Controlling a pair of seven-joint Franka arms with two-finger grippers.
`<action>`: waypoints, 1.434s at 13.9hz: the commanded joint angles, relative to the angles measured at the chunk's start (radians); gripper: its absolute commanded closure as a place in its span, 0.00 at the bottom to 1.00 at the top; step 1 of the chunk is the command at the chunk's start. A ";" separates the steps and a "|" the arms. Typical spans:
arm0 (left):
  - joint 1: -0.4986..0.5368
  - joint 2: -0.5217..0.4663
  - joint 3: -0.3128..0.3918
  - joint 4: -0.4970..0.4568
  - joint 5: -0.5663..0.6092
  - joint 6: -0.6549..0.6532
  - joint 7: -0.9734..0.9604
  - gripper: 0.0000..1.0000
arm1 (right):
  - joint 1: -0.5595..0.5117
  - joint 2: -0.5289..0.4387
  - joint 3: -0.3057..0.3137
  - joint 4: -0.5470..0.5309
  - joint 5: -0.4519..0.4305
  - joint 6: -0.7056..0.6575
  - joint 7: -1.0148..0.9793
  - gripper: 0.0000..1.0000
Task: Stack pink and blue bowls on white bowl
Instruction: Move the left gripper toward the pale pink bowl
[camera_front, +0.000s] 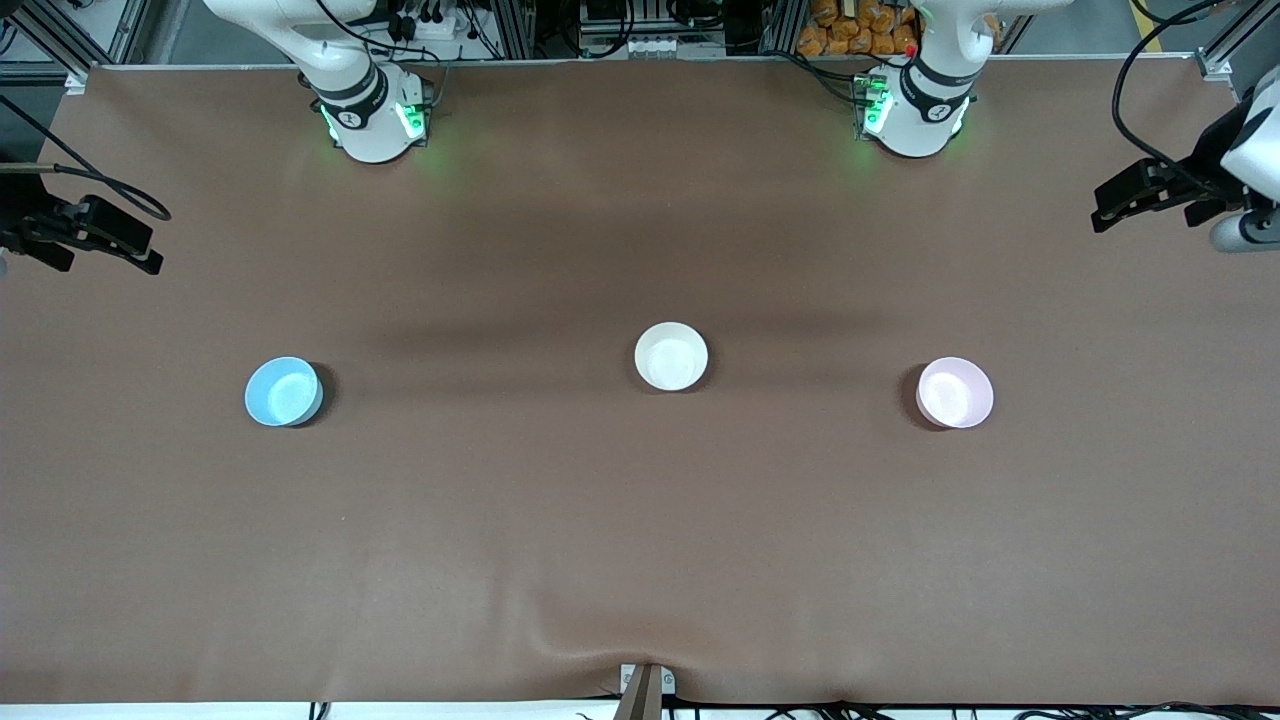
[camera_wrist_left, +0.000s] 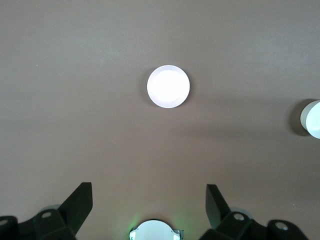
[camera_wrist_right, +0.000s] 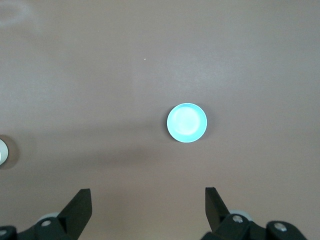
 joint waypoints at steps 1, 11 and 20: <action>0.004 -0.010 -0.004 -0.037 -0.008 0.040 0.019 0.00 | -0.020 0.005 0.013 0.011 0.003 -0.003 -0.001 0.00; -0.003 -0.010 -0.006 -0.175 -0.008 0.198 0.019 0.00 | -0.017 0.005 0.014 0.011 0.003 -0.005 -0.001 0.00; 0.006 -0.008 -0.007 -0.308 -0.008 0.350 0.018 0.00 | -0.019 0.005 0.013 0.011 0.003 -0.008 -0.001 0.00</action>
